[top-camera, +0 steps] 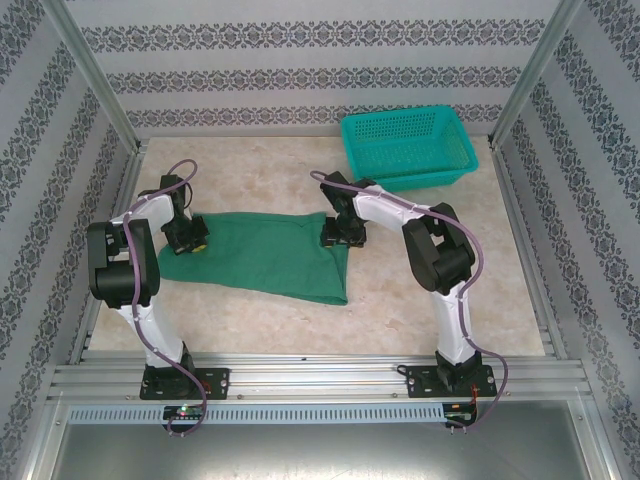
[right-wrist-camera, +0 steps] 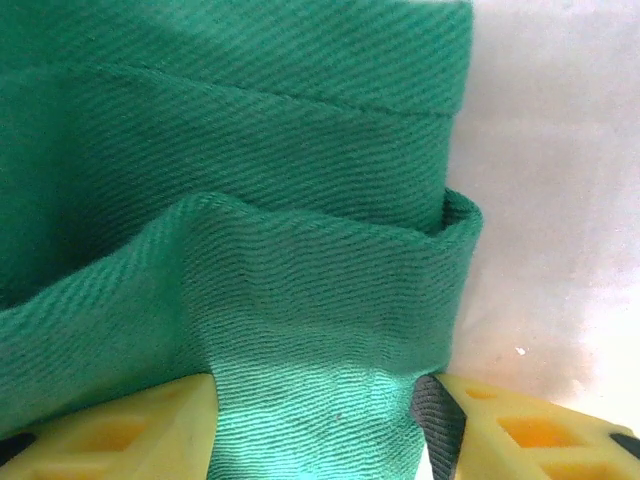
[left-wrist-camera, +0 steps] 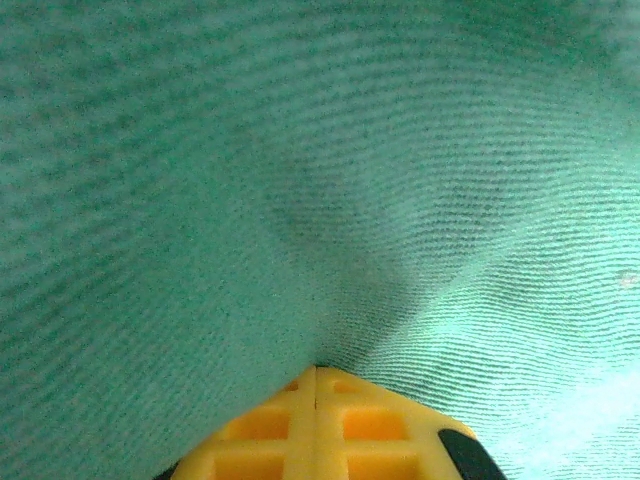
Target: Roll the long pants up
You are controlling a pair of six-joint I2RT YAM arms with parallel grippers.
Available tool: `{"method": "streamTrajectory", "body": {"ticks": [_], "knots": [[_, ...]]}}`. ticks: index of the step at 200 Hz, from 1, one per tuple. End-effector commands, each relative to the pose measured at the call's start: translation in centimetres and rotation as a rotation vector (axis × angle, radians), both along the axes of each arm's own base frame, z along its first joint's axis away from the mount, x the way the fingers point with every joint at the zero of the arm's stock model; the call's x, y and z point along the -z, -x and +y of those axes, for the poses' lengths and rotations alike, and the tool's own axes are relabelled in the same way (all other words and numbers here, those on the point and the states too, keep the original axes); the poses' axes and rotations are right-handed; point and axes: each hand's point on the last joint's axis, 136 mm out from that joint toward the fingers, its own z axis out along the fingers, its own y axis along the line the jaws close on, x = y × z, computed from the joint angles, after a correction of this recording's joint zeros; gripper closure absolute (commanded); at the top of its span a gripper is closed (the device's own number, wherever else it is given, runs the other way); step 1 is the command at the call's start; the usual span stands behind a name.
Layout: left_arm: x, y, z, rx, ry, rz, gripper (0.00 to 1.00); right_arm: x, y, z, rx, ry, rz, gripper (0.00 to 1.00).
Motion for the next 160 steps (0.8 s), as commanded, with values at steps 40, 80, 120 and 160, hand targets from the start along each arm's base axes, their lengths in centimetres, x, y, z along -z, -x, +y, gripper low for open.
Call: {"method": "streamTrajectory", "body": {"ticks": [40,80,120,160], "knots": [[0.6,0.1,-1.0,0.02,0.017,0.019,1.0,0.8,0.9,-1.1,-0.012,0.076,0.032,1.0],[2.2,1.2,-0.4,-0.014,-0.005,0.09,1.0,0.4,1.1,-7.3,0.128,0.109,0.01,1.0],[3.2,1.4,-0.2,-0.045,0.014,0.113,1.0,0.5,1.1,-14.2,0.259,0.145,0.008,1.0],[2.4,0.0,0.2,-0.025,0.0,0.084,1.0,0.8,0.6,-15.0,0.278,0.126,0.028,1.0]]}}
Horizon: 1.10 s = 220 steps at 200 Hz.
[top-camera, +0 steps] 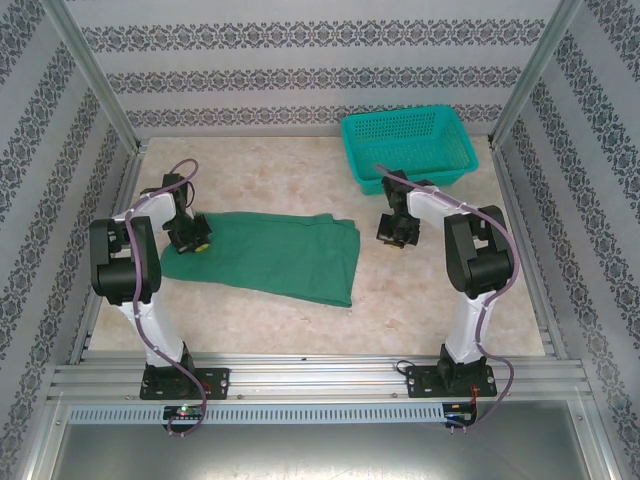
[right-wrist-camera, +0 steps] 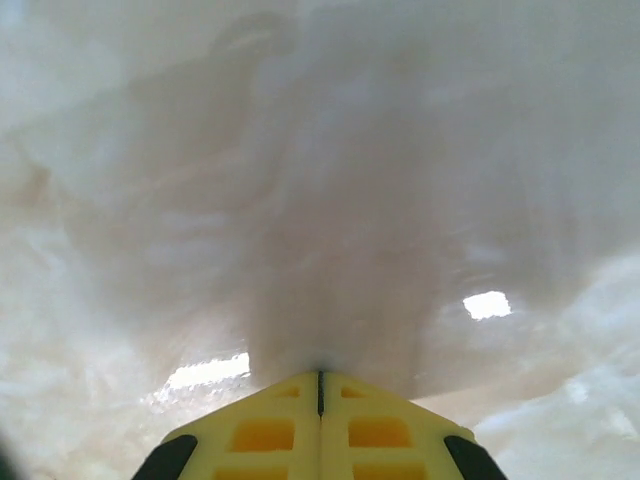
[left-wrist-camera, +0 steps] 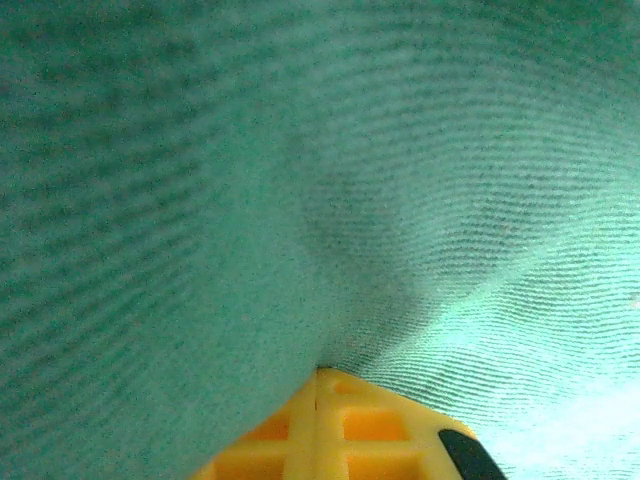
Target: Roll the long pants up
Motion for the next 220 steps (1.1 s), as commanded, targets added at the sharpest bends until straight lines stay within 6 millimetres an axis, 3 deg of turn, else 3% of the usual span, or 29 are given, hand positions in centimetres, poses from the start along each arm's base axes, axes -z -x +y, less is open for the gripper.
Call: {"method": "streamTrajectory", "body": {"ticks": [1,6,20,32,41,78,111,138,142,152,157,198,220], "knots": [[2.1,0.4,0.7,-0.002,-0.034,0.061,1.0,0.0,0.5,0.0,-0.032,0.025,0.019,1.0],[1.8,0.2,0.8,0.001,-0.035,0.054,1.0,-0.1,0.4,0.6,-0.038,-0.006,0.008,0.98],[1.2,-0.1,0.7,0.013,-0.035,0.043,1.0,-0.7,0.7,2.2,-0.063,-0.06,-0.015,0.52],[1.1,0.1,0.6,0.022,-0.042,0.044,1.0,-1.2,1.3,3.8,-0.108,-0.075,-0.023,0.38],[1.4,0.2,0.6,0.022,-0.045,0.043,1.0,-1.3,1.9,5.2,-0.14,-0.086,-0.02,0.32],[2.7,0.5,-0.2,0.03,-0.01,0.056,1.0,-0.6,3.0,10.5,-0.209,-0.169,-0.018,0.32],[2.3,0.3,-0.5,0.039,-0.002,0.037,1.0,-0.7,3.2,13.5,-0.26,-0.184,-0.029,0.32],[2.0,0.1,-0.8,0.042,0.011,0.022,1.0,1.1,2.8,13.5,-0.268,-0.139,0.033,0.37],[1.9,0.1,-0.8,0.044,0.013,0.02,1.0,1.5,2.8,13.3,-0.269,-0.132,0.043,0.45],[1.8,0.0,-0.8,0.043,0.013,0.015,1.0,2.1,2.8,12.4,-0.252,-0.101,0.069,0.88],[1.6,-0.1,-0.8,0.043,0.01,0.013,1.0,2.3,2.9,11.9,-0.24,-0.09,0.075,1.0],[0.9,-1.8,-0.7,0.048,0.008,-0.005,1.0,1.6,5.1,5.5,-0.091,-0.053,0.047,1.0],[1.0,-4.0,-1.3,0.064,0.001,-0.007,1.0,1.0,7.1,4.2,-0.091,-0.047,0.051,1.0]]}}
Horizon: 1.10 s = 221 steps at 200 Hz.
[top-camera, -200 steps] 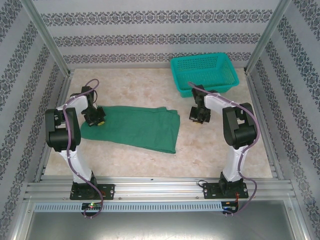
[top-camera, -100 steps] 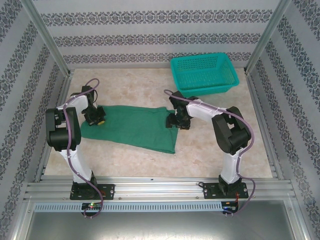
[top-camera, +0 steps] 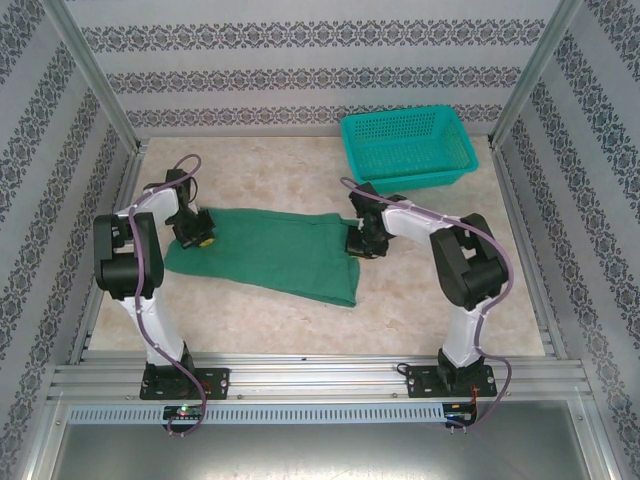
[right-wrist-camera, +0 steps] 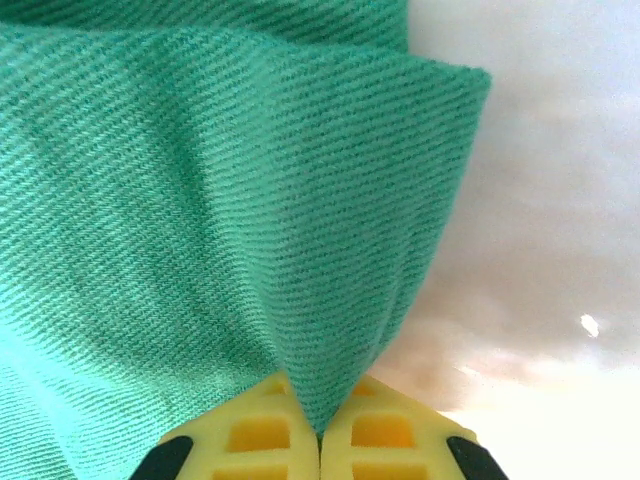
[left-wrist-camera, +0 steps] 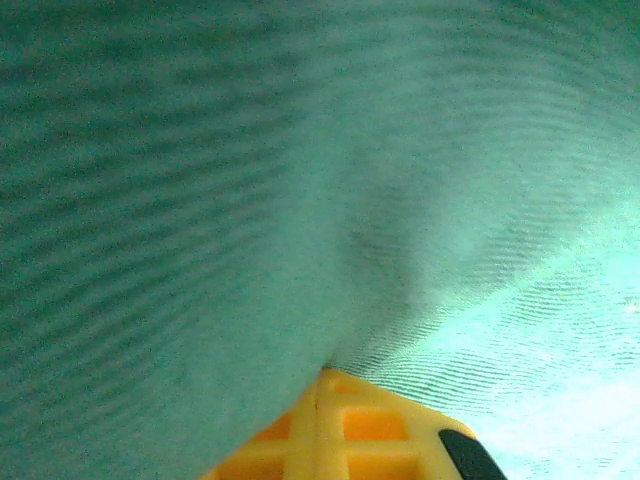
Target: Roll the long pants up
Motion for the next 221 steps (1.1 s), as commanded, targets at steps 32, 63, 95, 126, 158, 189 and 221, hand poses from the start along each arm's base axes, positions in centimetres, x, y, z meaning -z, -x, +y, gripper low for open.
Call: {"method": "streamTrajectory", "body": {"ticks": [32,63,95,126,158,189,221], "knots": [[1.0,-7.2,-2.0,0.111,-0.106,-0.009,1.0,1.7,7.8,-2.5,-0.049,0.126,0.097,1.0],[0.5,-14.2,-5.3,0.185,-0.098,-0.082,1.0,2.4,12.4,2.6,-0.22,0.09,0.121,1.0],[-0.3,-20.0,-8.3,0.21,-0.037,-0.203,1.0,2.7,16.4,8.3,-0.428,0.088,0.127,1.0],[-1.8,-22.9,-10.7,0.22,0.058,-0.337,1.0,1.2,17.9,12.5,-0.573,0.084,0.073,1.0],[-6.3,-24.3,-12.3,0.277,0.048,-0.476,0.6,-5.0,17.4,15.3,-0.707,0.075,-0.161,0.03],[-16.0,-24.5,-14.5,0.4,-0.037,-0.697,0.0,-11.0,14.6,13.4,-0.666,0.179,-0.403,0.02],[-24.3,-21.1,-14.6,0.444,-0.199,-0.809,0.0,-15.4,10.6,9.4,-0.511,0.325,-0.709,0.02]]}}
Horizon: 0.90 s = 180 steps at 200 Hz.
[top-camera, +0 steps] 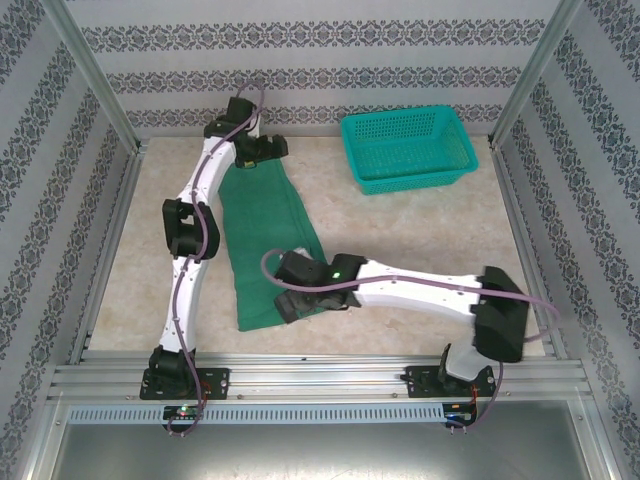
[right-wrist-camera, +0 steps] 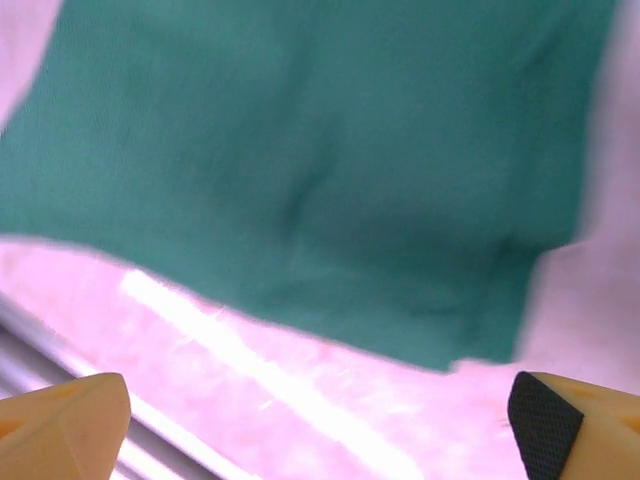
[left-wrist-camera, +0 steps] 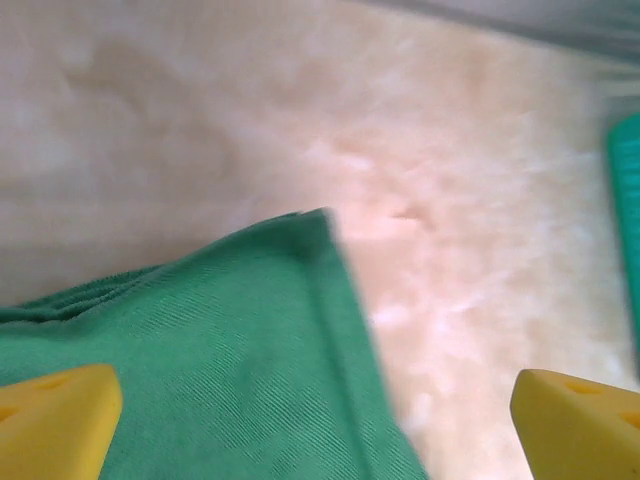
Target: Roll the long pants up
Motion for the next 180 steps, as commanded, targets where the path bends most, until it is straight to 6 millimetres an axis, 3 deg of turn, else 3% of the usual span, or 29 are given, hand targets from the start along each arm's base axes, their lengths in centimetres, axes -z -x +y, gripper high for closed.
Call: {"method": "streamTrajectory", "body": {"ticks": [1,10,16,21,32,35,38,39,45,46,47,51,52,54,67,90,148,180], "knots": [[-12.2,1.8,-0.5,0.033,-0.112,-0.268,0.0,-2.9,-4.0,-4.5,0.117,0.084,-0.295,0.02],[-12.6,3.4,-0.5,0.042,-0.111,-0.257,0.0,-1.5,-4.4,-4.7,0.107,0.068,-0.299,0.03],[-12.8,4.5,-0.5,0.048,-0.095,-0.256,0.0,-0.7,-4.7,-4.7,0.105,0.059,-0.293,0.14],[-12.3,5.5,-0.4,0.041,-0.083,-0.241,0.0,-0.2,-5.1,-4.8,0.105,0.056,-0.275,0.35],[-10.2,8.1,0.7,-0.027,-0.067,-0.171,0.0,0.7,-6.0,-5.2,0.137,0.058,-0.213,0.62],[-9.6,8.8,0.8,-0.028,-0.052,-0.141,0.0,1.0,-6.2,-5.2,0.136,0.056,-0.197,0.73],[-8.9,9.8,0.5,-0.003,-0.027,-0.108,0.0,1.3,-6.3,-5.1,0.125,0.052,-0.18,0.98],[-8.6,10.0,0.4,0.008,-0.018,-0.099,0.0,1.4,-6.3,-5.0,0.122,0.052,-0.176,1.0],[-7.6,11.5,-0.8,0.076,0.046,-0.067,0.11,1.7,-6.8,-5.0,0.126,0.054,-0.171,1.0],[-7.4,11.7,-0.7,0.078,0.044,-0.064,0.32,1.8,-6.9,-5.0,0.128,0.056,-0.172,1.0],[-7.2,12.0,-0.9,0.089,0.056,-0.058,0.32,1.8,-7.0,-5.1,0.132,0.058,-0.174,1.0],[-6.3,12.7,-0.9,0.092,0.053,-0.042,0.87,1.9,-7.3,-5.2,0.143,0.066,-0.185,1.0],[-6.1,12.9,-0.8,0.086,0.049,-0.037,0.95,1.9,-7.4,-5.2,0.145,0.068,-0.187,1.0],[-5.7,13.2,-0.4,0.064,0.035,-0.024,1.0,2.0,-7.6,-5.2,0.148,0.07,-0.189,1.0],[-2.9,14.9,0.7,0.025,-0.001,0.023,1.0,2.2,-8.5,-5.1,0.153,0.08,-0.189,1.0],[0.6,16.1,2.2,0.007,-0.096,0.083,1.0,3.0,-9.9,-4.5,0.155,0.077,-0.159,1.0],[6.4,15.6,2.3,0.014,-0.136,0.221,1.0,8.0,-10.4,-0.5,0.107,0.027,0.045,1.0],[10.1,15.2,1.4,0.05,-0.115,0.282,1.0,10.7,-9.8,0.2,0.114,0.052,0.107,1.0]]}}
